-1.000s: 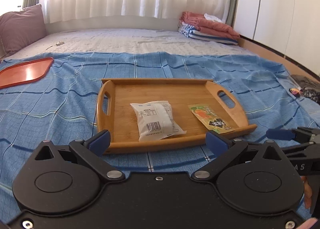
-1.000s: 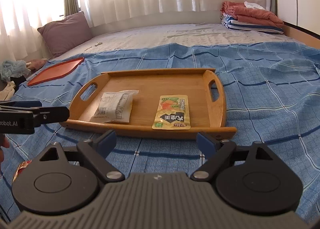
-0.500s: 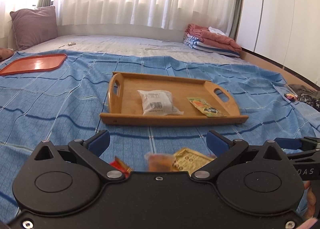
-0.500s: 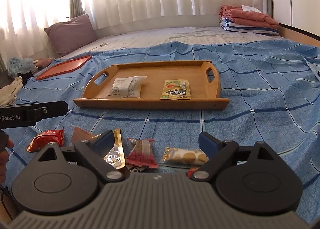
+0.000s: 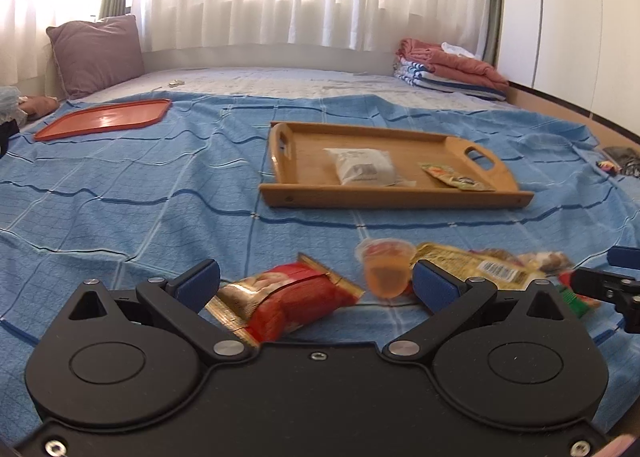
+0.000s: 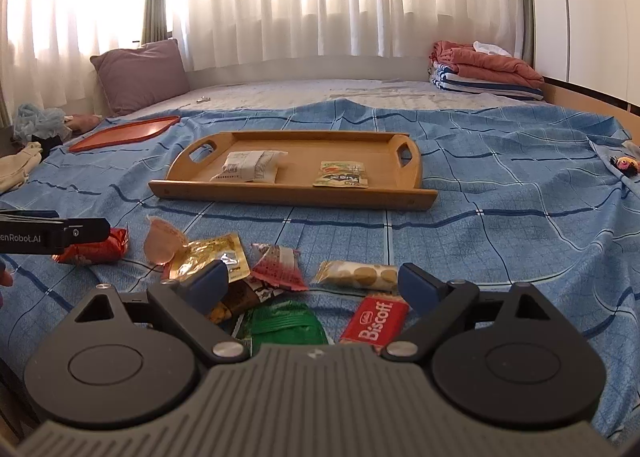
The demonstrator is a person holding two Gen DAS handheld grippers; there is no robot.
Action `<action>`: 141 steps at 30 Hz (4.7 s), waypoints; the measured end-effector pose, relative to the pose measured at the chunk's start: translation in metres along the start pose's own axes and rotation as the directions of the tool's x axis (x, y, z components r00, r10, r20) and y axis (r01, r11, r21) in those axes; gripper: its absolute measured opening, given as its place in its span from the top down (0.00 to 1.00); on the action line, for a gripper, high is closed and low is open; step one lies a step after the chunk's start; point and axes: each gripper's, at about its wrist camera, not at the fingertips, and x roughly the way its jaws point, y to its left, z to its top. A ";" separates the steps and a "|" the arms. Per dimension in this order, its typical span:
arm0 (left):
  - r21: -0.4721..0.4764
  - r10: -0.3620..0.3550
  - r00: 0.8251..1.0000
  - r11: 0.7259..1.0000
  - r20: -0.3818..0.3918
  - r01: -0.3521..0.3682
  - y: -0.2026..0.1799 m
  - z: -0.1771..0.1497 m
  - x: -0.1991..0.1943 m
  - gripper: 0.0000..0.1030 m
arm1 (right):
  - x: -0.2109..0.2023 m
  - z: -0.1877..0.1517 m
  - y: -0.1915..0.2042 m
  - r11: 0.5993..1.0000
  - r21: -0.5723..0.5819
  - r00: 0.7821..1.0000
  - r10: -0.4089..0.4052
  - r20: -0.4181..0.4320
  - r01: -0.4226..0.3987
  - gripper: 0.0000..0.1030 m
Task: Organize snacks
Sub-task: 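Move both grippers back over the remaining snack pile, then grasp the red nut bag with the left gripper while the right grasps the green packet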
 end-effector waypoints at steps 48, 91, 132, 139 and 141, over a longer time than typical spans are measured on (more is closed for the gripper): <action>0.003 -0.012 0.994 1.000 -0.108 0.012 0.018 -0.013 0.054 0.23 | 0.028 -0.045 0.040 0.987 -0.158 0.996 0.017 -0.088 -0.031 0.09; -0.086 -0.047 0.990 0.996 -0.130 0.036 0.011 -0.006 0.049 0.40 | 0.018 -0.027 0.038 0.985 -0.137 0.993 -0.110 -0.037 0.104 0.14; -0.027 -0.043 0.999 0.999 0.004 0.043 0.008 0.052 0.050 0.56 | 0.021 -0.005 0.006 0.993 -0.107 0.994 0.040 -0.104 -0.051 0.38; -0.022 -0.039 0.999 0.999 -0.005 0.039 0.008 0.049 0.052 0.56 | 0.015 -0.024 0.018 0.966 -0.246 0.986 0.041 -0.163 -0.081 0.32; -0.021 -0.038 0.999 0.999 -0.009 0.037 0.008 0.047 0.053 0.56 | 0.012 -0.027 0.022 0.961 -0.265 0.986 0.034 -0.163 -0.077 0.49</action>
